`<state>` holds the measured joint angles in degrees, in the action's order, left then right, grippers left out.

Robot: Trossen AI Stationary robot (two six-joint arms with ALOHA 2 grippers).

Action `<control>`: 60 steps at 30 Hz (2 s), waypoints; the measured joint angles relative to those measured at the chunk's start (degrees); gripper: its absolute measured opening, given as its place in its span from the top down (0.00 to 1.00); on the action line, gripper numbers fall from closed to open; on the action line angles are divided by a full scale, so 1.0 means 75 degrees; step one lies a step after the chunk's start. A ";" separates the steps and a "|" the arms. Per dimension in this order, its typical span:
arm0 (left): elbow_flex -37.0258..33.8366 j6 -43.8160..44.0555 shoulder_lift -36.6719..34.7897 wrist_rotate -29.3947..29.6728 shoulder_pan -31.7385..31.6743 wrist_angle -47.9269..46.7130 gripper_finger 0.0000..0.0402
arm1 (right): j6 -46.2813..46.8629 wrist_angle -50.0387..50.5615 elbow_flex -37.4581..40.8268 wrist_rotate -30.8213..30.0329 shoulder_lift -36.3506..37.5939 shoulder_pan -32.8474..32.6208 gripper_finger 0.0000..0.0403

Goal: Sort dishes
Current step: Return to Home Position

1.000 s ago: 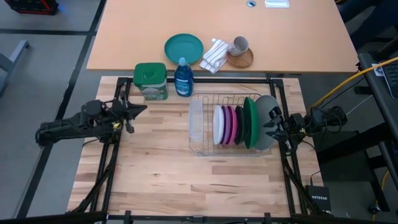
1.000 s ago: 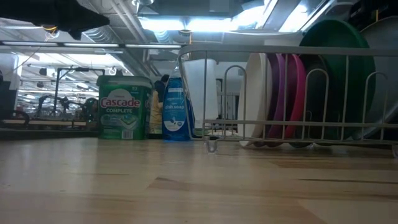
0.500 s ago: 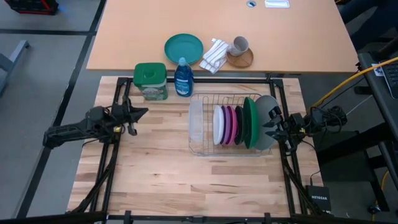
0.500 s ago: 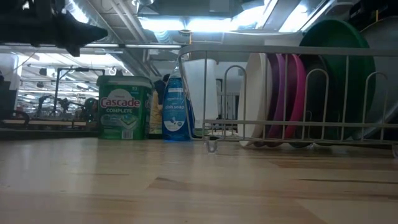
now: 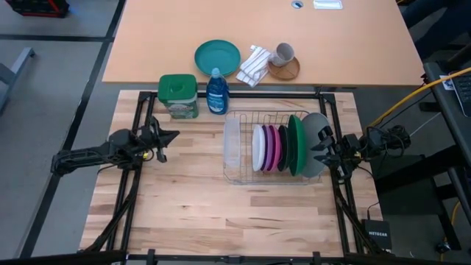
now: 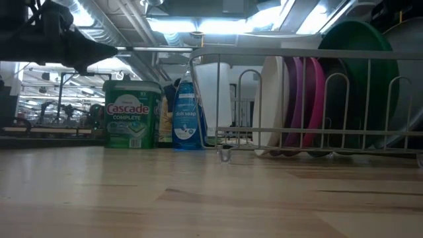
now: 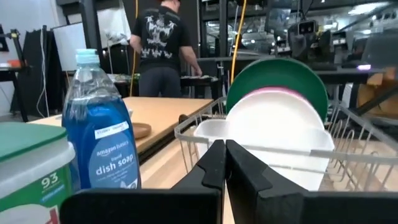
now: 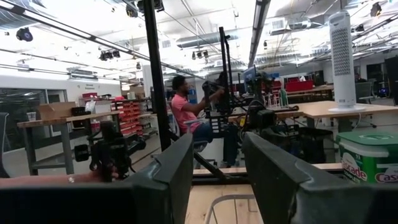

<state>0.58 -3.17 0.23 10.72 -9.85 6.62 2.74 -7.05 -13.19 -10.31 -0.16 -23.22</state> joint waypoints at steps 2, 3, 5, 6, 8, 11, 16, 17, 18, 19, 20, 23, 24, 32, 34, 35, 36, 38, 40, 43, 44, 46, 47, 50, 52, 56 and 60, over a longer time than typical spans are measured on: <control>0.0000 -0.0162 0.0003 0.0000 0.0000 -0.0164 1.00 | -0.0001 0.0000 0.0000 -0.0014 0.0000 0.0000 0.63; 0.0000 -0.0273 0.0001 -0.0001 0.0000 -0.0297 1.00 | -0.0003 0.0000 0.0000 -0.0035 0.0000 0.0000 0.63; 0.0000 -0.0467 0.0005 -0.0006 0.0000 -0.0581 1.00 | -0.0003 0.0000 0.0000 -0.0085 0.0000 0.0001 0.63; 0.0000 -0.0570 0.0024 -0.0008 0.0000 -0.0578 1.00 | -0.0003 -0.0001 0.0000 -0.0086 0.0000 0.0001 0.63; 0.0000 -0.0700 0.0057 -0.0003 0.0000 -0.0583 1.00 | -0.0003 -0.0006 0.0000 -0.0087 0.0000 0.0000 0.63; 0.0000 -0.0857 0.0058 -0.0005 0.0000 -0.0580 1.00 | -0.0006 -0.0003 0.0000 -0.0087 -0.0002 0.0000 0.63; 0.0000 -0.0809 0.0061 -0.0006 0.0000 -0.0580 1.00 | -0.0006 -0.0003 0.0000 -0.0090 -0.0001 0.0000 0.63; 0.0000 -0.0835 0.0058 -0.0003 0.0000 -0.0581 1.00 | -0.0006 -0.0003 0.0000 -0.0090 0.0000 0.0000 0.63; 0.0000 -0.0859 0.0061 -0.0006 0.0000 -0.0581 1.00 | -0.0006 -0.0001 0.0000 -0.0090 0.0000 0.0000 0.63; 0.0000 -0.0875 0.0061 -0.0006 0.0000 -0.0583 1.00 | -0.0006 -0.0002 0.0000 -0.0089 0.0000 0.0000 0.63; 0.0000 -0.0873 0.0059 -0.0006 0.0000 -0.0583 1.00 | -0.0006 0.0000 0.0000 -0.0087 0.0000 0.0000 0.63; 0.0000 -0.0874 0.0061 -0.0006 0.0000 -0.0583 1.00 | -0.0006 0.0004 0.0000 -0.0087 0.0000 0.0000 0.63; 0.0000 -0.0873 0.0061 -0.0006 0.0000 -0.0583 1.00 | -0.0006 0.0014 0.0000 -0.0087 -0.0001 0.0000 0.63; 0.0000 -0.0883 0.0061 -0.0004 0.0000 -0.0585 1.00 | -0.0018 0.0153 0.0000 -0.0026 -0.0003 0.0000 0.63; 0.0000 -0.0890 0.0061 -0.0006 0.0000 -0.0584 1.00 | -0.0015 0.0133 0.0000 0.0288 -0.0003 0.0000 0.63; 0.0000 -0.0890 0.0061 -0.0005 0.0000 -0.0586 1.00 | -0.0015 0.0110 0.0000 0.0460 -0.0003 0.0000 0.63; 0.0000 -0.0890 0.0061 -0.0003 0.0000 -0.0586 1.00 | -0.0013 0.0084 0.0000 0.0634 -0.0003 0.0000 0.63; 0.0000 -0.0893 0.0061 -0.0006 0.0000 -0.0586 1.00 | -0.0011 0.0028 0.0000 0.1045 -0.0003 0.0000 0.63; 0.0000 -0.0890 0.0061 -0.0004 0.0000 -0.0586 1.00 | -0.0003 0.0003 0.0000 0.1453 -0.0003 0.0000 0.63; 0.0000 -0.0890 0.0061 -0.0006 0.0000 -0.0586 1.00 | 0.0042 0.0004 0.0000 0.1721 -0.0003 0.0000 0.63; 0.0000 -0.0890 0.0061 -0.0006 0.0000 -0.0586 1.00 | 0.0058 0.0003 0.0000 0.1766 -0.0003 0.0000 0.63; 0.0000 -0.0890 0.0061 -0.0006 0.0000 -0.0586 1.00 | 0.0061 -0.0003 0.0000 0.1854 -0.0003 0.0000 0.63; 0.0000 -0.0890 0.0061 -0.0006 0.0000 -0.0586 1.00 | 0.0062 -0.0003 0.0000 0.1864 -0.0003 0.0000 0.63; 0.0000 -0.0890 0.0061 -0.0003 0.0000 -0.0586 1.00 | 0.0061 -0.0006 0.0000 0.1865 -0.0003 0.0000 0.63; 0.0000 -0.0890 0.0061 -0.0004 0.0000 -0.0586 1.00 | 0.0062 -0.0006 0.0000 0.1865 -0.0003 0.0000 0.63; 0.0000 -0.0890 0.0061 -0.0006 0.0000 -0.0586 1.00 | 0.0071 0.0012 0.0000 0.1867 -0.0003 0.0000 0.63; 0.0000 -0.0890 0.0061 -0.0005 0.0000 -0.0586 1.00 | 0.0083 0.0131 0.0000 0.1865 -0.0003 0.0000 0.63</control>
<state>0.58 -9.85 0.69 10.69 -9.85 2.22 3.37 -6.07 -13.19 3.68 -0.19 -23.22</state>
